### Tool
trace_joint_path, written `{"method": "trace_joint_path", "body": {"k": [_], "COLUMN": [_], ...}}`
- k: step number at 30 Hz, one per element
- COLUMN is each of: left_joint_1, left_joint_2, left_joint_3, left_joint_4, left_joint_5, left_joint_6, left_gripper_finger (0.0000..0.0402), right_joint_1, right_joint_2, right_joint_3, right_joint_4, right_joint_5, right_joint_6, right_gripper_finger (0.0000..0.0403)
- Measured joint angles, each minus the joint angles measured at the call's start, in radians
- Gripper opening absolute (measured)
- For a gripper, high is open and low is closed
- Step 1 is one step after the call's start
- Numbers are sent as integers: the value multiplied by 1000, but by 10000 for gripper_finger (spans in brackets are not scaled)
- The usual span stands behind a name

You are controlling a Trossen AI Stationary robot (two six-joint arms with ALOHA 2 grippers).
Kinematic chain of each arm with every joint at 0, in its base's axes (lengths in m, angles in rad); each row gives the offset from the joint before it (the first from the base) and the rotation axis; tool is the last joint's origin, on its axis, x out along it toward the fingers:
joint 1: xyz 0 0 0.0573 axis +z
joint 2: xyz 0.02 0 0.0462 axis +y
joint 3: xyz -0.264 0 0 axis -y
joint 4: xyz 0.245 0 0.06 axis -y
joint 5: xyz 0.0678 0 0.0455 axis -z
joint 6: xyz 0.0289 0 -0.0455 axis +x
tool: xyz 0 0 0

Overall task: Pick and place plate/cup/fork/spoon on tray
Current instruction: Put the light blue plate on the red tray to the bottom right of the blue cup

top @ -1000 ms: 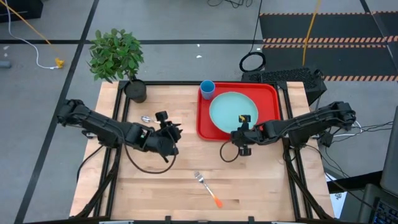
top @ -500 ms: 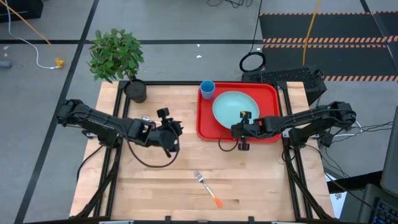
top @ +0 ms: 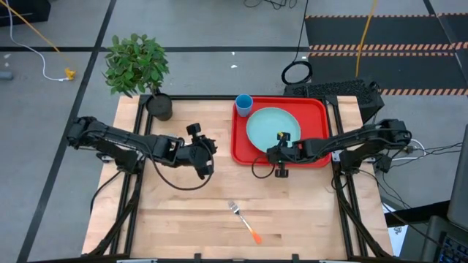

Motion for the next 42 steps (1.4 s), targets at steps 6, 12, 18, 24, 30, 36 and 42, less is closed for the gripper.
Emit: {"method": "trace_joint_path", "body": {"k": [6, 12, 18, 24, 30, 36, 42], "left_joint_1": [0, 0, 0, 0, 0, 0, 0], "left_joint_2": [0, 0, 0, 0, 0, 0, 0], "left_joint_3": [0, 0, 0, 0, 0, 0, 0], "left_joint_4": [26, 25, 25, 25, 25, 25, 25], "left_joint_5": [18, 18, 18, 18, 18, 17, 17], "left_joint_6": [23, 23, 21, 21, 20, 20, 19], "left_gripper_finger": [115, 115, 115, 115, 115, 115, 115], "right_joint_1": [0, -20, -31, -31, -31, -32, -32], "right_joint_2": [36, 43, 43, 43, 43, 43, 43], "right_joint_3": [0, 0, 0, 0, 1, 1, 1], "right_joint_4": [37, 43, 43, 43, 43, 45, 59], "right_joint_5": [0, -27, -76, -103, -103, -98, -75], "right_joint_6": [-23, -23, -21, -14, -10, -2, -11], "right_gripper_finger": [5, 10, 10, 10, 14, 40, 70]}}
